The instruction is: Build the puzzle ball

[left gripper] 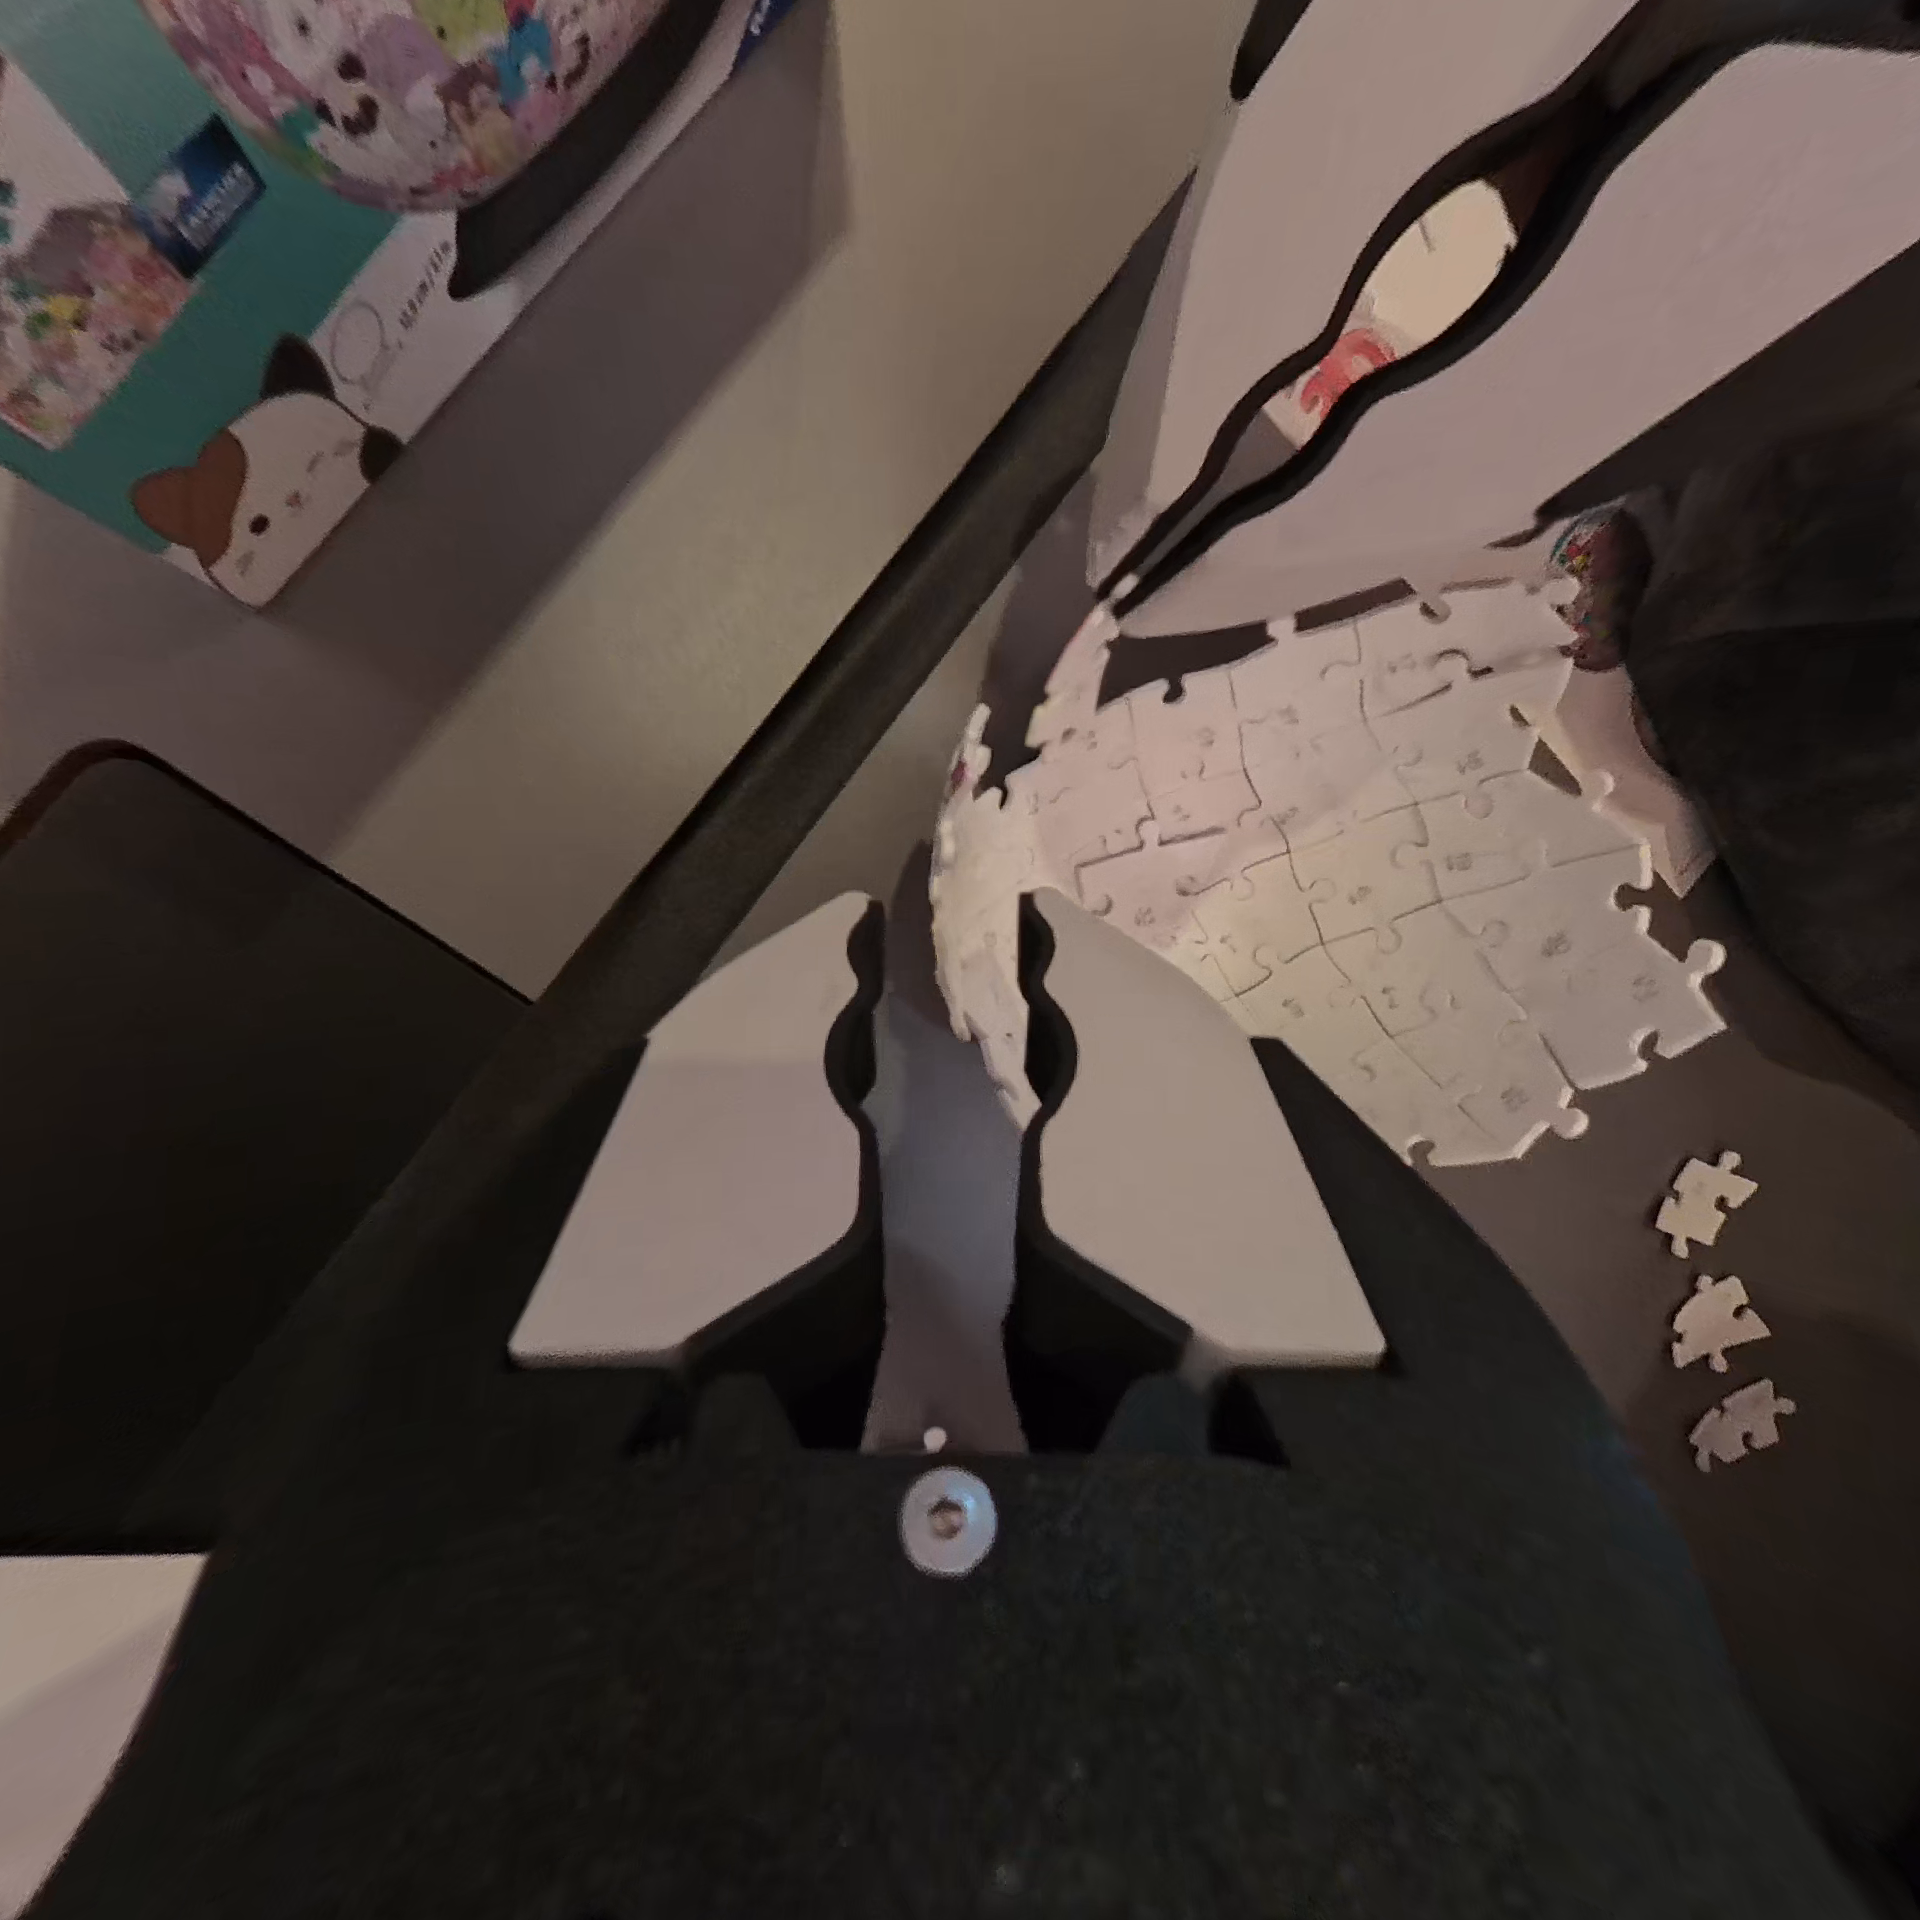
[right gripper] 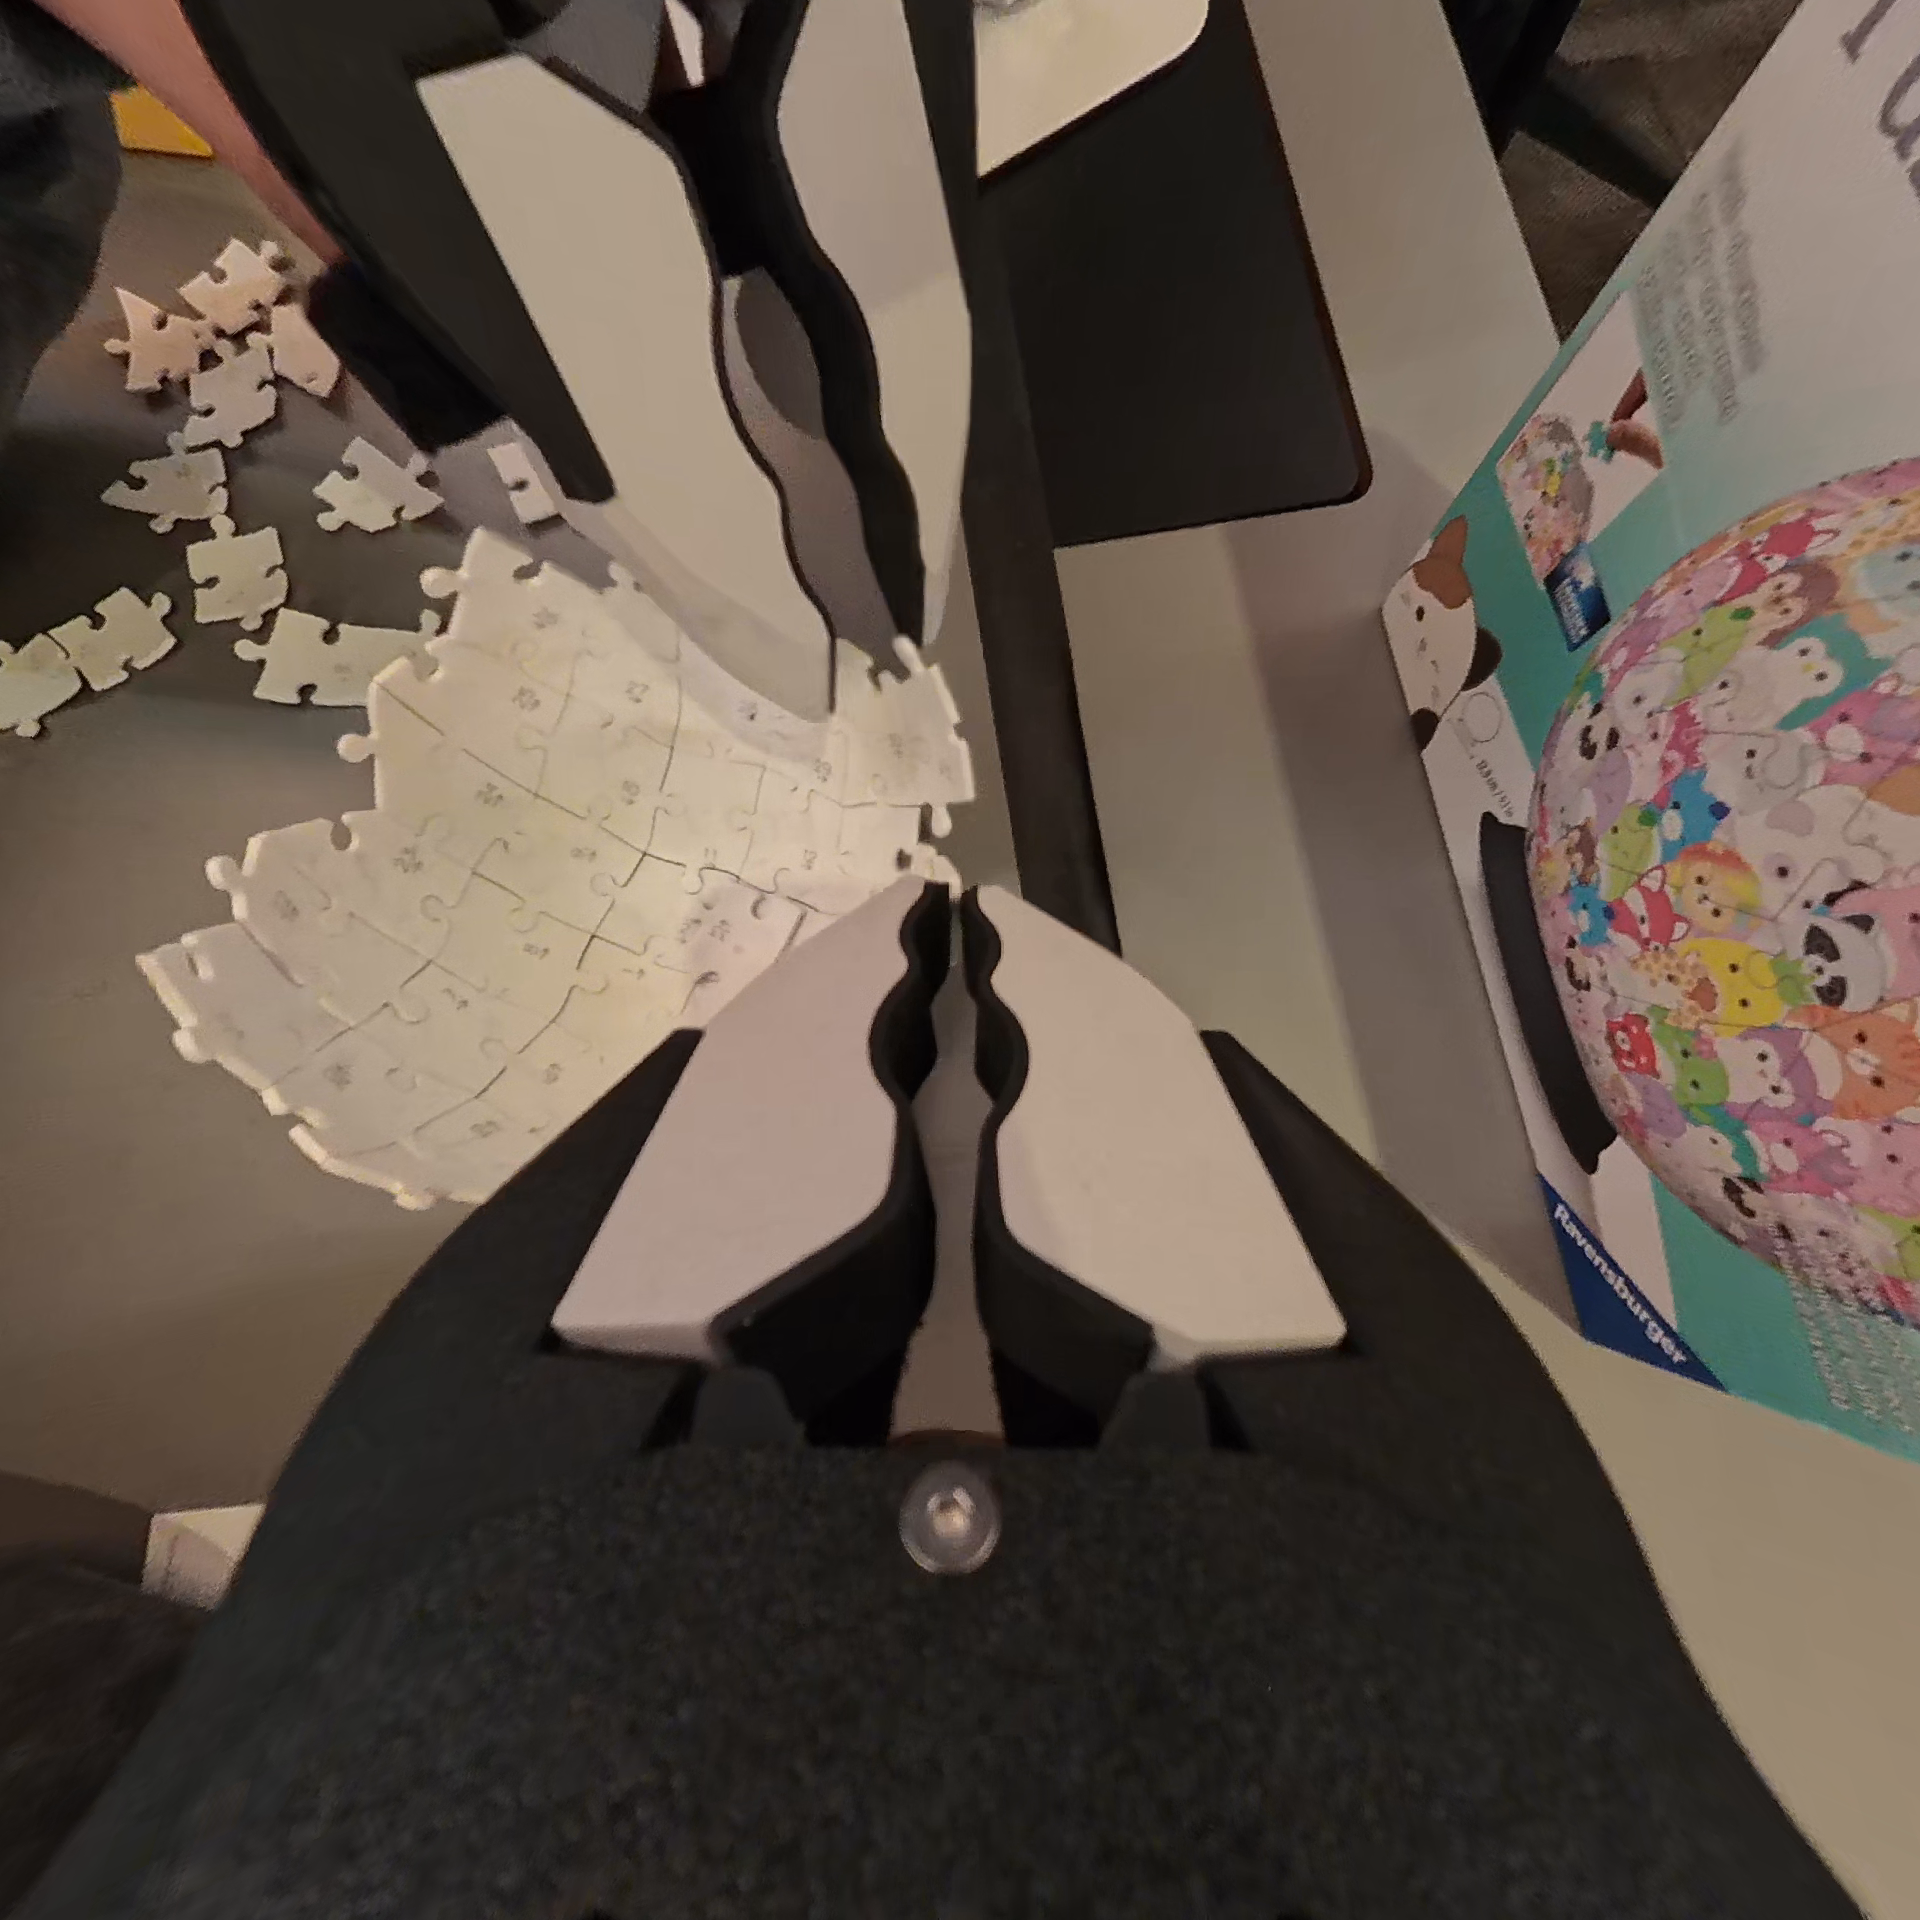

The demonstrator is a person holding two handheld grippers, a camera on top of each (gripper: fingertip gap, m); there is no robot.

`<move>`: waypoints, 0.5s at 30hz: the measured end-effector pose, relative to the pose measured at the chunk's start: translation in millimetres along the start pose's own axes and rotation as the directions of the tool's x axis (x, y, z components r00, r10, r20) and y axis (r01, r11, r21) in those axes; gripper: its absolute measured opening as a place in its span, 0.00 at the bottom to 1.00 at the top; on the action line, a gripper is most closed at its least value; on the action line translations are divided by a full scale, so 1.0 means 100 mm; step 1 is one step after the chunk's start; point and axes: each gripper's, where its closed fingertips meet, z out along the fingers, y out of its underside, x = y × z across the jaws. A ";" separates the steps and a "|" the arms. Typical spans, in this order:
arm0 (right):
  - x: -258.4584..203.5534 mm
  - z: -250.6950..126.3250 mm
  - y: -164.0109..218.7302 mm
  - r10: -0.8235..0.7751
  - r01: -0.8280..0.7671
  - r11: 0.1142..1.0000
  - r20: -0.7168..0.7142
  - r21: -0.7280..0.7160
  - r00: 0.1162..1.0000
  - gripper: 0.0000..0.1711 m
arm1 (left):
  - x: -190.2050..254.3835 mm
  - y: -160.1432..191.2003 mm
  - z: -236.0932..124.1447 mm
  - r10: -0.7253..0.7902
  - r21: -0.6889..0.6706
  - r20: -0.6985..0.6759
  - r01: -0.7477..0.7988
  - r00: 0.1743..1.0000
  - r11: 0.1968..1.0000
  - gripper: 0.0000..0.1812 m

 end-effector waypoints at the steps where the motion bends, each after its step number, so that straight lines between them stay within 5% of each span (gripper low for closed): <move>1: -0.01 0.01 -0.02 -0.003 0.003 1.000 0.006 0.010 1.000 0.01 | -0.01 -0.01 0.01 0.007 0.006 0.005 -0.007 1.000 1.000 0.14; 15: -0.02 0.14 -0.09 -0.093 0.093 0.996 -0.037 -0.017 0.995 0.01 | -0.03 0.00 0.22 0.015 -0.007 -0.022 -0.015 1.000 1.000 0.14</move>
